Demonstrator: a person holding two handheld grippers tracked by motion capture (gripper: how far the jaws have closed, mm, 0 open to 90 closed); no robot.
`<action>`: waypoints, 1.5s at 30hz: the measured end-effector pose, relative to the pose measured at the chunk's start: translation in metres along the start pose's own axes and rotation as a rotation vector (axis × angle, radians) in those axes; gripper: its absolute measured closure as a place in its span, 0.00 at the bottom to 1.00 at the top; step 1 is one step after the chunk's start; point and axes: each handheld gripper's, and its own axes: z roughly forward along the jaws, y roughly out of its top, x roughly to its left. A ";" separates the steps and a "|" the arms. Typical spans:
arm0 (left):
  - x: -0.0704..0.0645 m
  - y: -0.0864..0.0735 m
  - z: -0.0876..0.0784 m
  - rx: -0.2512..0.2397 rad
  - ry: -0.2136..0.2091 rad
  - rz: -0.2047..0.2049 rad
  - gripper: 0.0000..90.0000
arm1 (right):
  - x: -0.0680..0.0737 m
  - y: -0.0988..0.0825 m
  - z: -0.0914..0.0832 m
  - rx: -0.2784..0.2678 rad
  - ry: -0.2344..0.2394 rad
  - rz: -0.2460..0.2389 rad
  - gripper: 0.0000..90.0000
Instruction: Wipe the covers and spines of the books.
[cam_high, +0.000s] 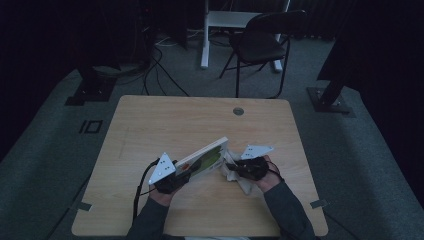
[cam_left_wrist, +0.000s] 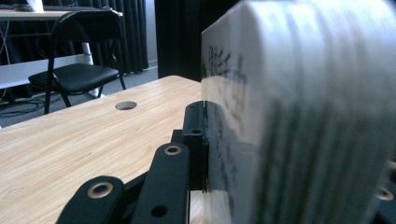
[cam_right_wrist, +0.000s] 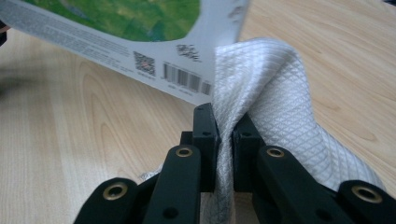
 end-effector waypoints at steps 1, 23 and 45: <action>0.000 0.000 0.000 0.001 0.001 0.000 0.87 | -0.001 0.000 -0.002 -0.002 -0.003 0.006 0.93; 0.001 -0.003 0.001 0.016 0.012 0.006 0.87 | -0.002 0.008 -0.024 -0.042 -0.080 -0.016 0.93; 0.001 -0.009 0.007 0.046 0.015 0.004 0.87 | 0.012 0.022 -0.039 -0.092 -0.094 -0.071 0.93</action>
